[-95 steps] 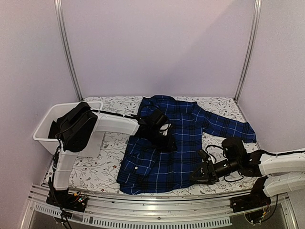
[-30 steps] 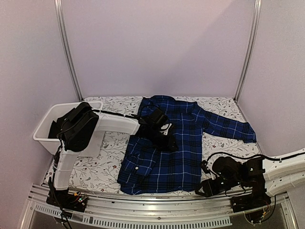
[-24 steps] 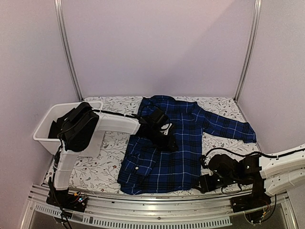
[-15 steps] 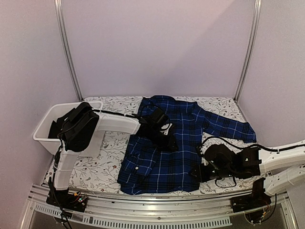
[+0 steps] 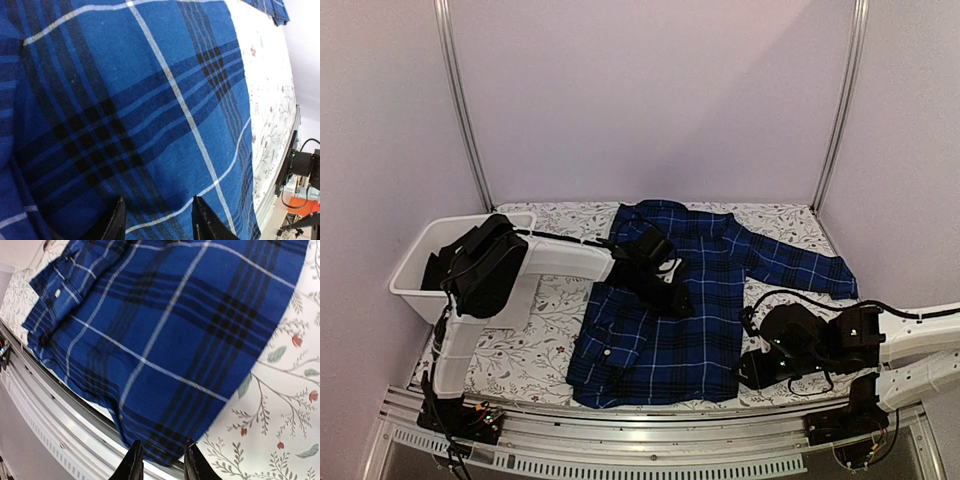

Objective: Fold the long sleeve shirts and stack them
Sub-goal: Adjust the corner of the shirt at the corner of the board.

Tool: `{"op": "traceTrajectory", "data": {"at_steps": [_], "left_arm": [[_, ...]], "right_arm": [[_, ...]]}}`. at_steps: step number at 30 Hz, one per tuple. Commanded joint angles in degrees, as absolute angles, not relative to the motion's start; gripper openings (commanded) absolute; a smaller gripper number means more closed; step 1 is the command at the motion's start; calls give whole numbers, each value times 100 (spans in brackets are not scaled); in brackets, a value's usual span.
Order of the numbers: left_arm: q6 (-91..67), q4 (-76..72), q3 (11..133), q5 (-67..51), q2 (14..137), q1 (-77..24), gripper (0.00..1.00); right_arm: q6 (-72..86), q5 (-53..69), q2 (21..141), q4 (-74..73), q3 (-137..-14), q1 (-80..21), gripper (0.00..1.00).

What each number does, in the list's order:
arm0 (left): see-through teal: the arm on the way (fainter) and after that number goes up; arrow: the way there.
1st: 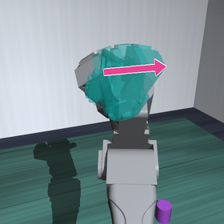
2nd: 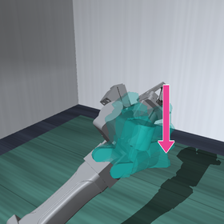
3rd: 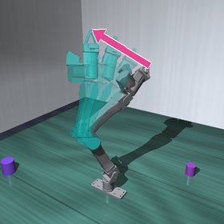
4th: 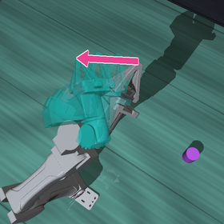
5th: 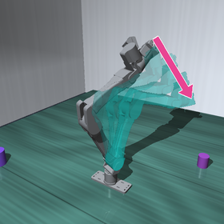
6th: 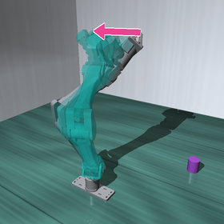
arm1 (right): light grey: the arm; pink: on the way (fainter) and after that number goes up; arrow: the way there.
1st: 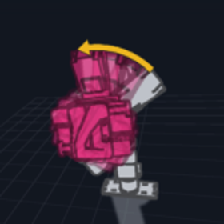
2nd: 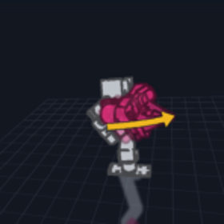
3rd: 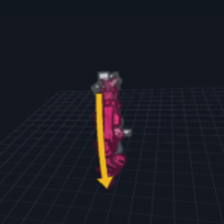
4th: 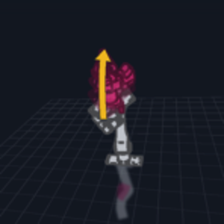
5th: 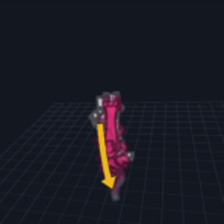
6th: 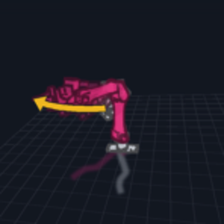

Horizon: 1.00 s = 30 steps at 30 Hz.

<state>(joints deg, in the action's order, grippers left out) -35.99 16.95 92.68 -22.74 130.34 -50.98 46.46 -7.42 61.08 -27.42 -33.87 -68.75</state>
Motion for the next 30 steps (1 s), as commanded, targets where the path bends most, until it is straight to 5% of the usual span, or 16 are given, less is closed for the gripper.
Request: {"op": "traceTrajectory", "data": {"at_steps": [1, 8, 24, 28, 30], "left_arm": [[-3514, 1743, 9169, -2316, 13155, -5058, 45], [-3523, 1732, 9193, -2312, 13175, -5022, 45], [-3526, 1759, 9220, -2309, 13210, -4984, 45], [-3532, 1750, 9211, -2303, 13211, -4980, 45], [-3530, 1744, 9202, -2303, 13203, -4975, 45]], "right_arm": [[4638, -227, 5607, -2745, -2631, -7027, 28], [4660, -496, 5784, -2509, -2339, -7346, 30], [4571, -1204, 7347, -1627, -2845, -7717, 54], [4572, -1232, 7523, -1539, -2944, -7728, 53], [4588, -1296, 7565, -1615, -2993, -7727, 42]]}}
